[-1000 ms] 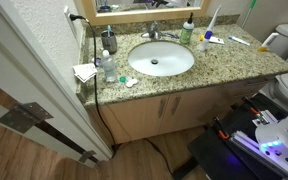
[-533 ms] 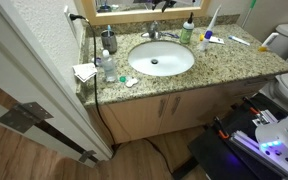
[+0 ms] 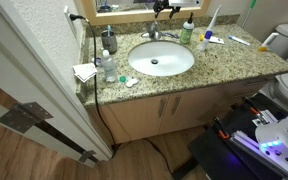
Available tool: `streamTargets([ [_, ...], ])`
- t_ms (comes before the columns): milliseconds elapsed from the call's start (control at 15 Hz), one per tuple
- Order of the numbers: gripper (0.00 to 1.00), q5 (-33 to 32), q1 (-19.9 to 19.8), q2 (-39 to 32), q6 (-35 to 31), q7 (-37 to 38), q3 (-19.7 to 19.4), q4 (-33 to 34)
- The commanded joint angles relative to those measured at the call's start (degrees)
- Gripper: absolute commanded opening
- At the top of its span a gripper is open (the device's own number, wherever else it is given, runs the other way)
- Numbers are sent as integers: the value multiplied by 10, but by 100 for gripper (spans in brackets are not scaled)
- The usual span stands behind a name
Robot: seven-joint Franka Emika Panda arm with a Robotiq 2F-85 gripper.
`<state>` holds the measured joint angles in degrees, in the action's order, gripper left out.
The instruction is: Open the tap
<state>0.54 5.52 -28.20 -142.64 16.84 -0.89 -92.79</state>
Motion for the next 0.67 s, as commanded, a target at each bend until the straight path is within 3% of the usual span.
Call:
streamTargets([
  [0, 100, -25, 18, -32, -12, 16, -15, 20],
  [400, 100, -25, 15, -29, -10, 13, -13, 12],
  [600, 100, -24, 18, -56, -50, 20, -14, 25],
])
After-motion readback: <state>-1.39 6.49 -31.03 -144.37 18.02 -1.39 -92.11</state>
